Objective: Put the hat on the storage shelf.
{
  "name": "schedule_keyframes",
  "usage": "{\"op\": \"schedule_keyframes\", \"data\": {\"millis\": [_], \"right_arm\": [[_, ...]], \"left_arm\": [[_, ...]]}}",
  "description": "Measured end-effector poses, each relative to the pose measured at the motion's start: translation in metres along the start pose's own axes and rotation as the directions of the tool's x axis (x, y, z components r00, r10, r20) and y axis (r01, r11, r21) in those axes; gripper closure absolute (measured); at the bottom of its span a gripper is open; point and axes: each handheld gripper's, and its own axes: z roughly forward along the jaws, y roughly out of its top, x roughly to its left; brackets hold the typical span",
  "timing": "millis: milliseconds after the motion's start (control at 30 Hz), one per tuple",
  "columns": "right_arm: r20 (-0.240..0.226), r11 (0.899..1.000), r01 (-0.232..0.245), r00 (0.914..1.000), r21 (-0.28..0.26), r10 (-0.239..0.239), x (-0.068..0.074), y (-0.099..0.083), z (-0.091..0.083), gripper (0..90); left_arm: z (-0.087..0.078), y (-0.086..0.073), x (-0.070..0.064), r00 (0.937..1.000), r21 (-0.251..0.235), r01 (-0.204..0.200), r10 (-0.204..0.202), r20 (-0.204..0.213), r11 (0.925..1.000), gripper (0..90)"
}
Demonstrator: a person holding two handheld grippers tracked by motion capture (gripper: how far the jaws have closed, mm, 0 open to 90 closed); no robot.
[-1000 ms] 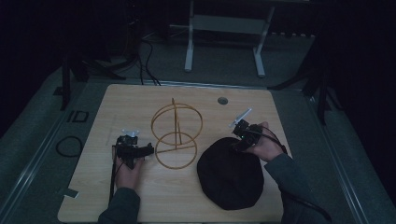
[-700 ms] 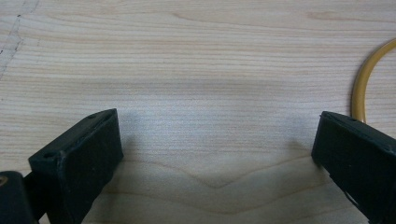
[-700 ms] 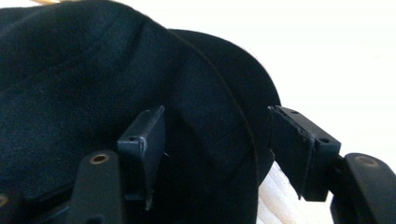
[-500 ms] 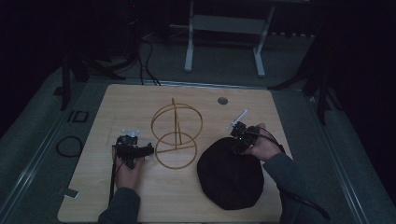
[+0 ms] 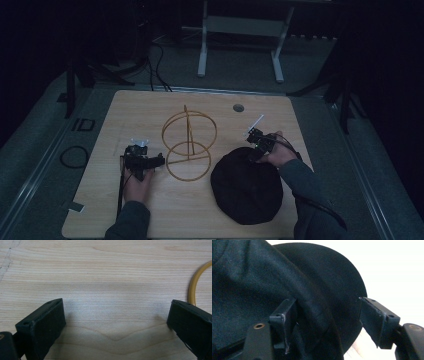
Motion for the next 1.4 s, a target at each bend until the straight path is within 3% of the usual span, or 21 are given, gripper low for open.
{"op": "schedule_keyframes", "data": {"millis": [233, 467, 567, 933, 1400], "right_arm": [[-0.051, 1.0, -0.001, 0.9987, 0.018, 0.002, 0.001, 0.001, 0.003, 52.6], [-0.027, 0.998, -0.008, 0.9996, 0.06, 0.009, 0.002, 0.004, 0.003, 64.2], [-0.006, 0.996, 0.018, 0.9998, 0.084, -0.017, 0.004, 0.006, 0.003, 68.9], [0.025, 0.993, 0.048, 0.9984, 0.105, -0.051, 0.004, 0.004, 0.001, 76.2], [-0.026, 0.994, -0.021, 0.9994, 0.107, 0.024, -0.01, -0.008, -0.005, 78.0]], "left_arm": [[0.0, 0.0, 0.0, 1.0, 0.0, 0.0, 0.0, 0.0, 1.0, 1.3], [0.0, 0.0, 0.0, 1.0, 0.0, 0.0, 0.0, 0.0, 1.0, 1.2], [0.0, 0.0, 0.0, 1.0, 0.0, 0.0, 0.0, 0.0, 1.0, 1.3], [0.0, 0.0, 0.0, 1.0, 0.0, 0.001, -0.001, 0.0, 1.0, 1.3], [0.0, 0.0, 0.0, 1.0, 0.0, 0.0, 0.0, 0.0, 1.0, 1.3]]}}
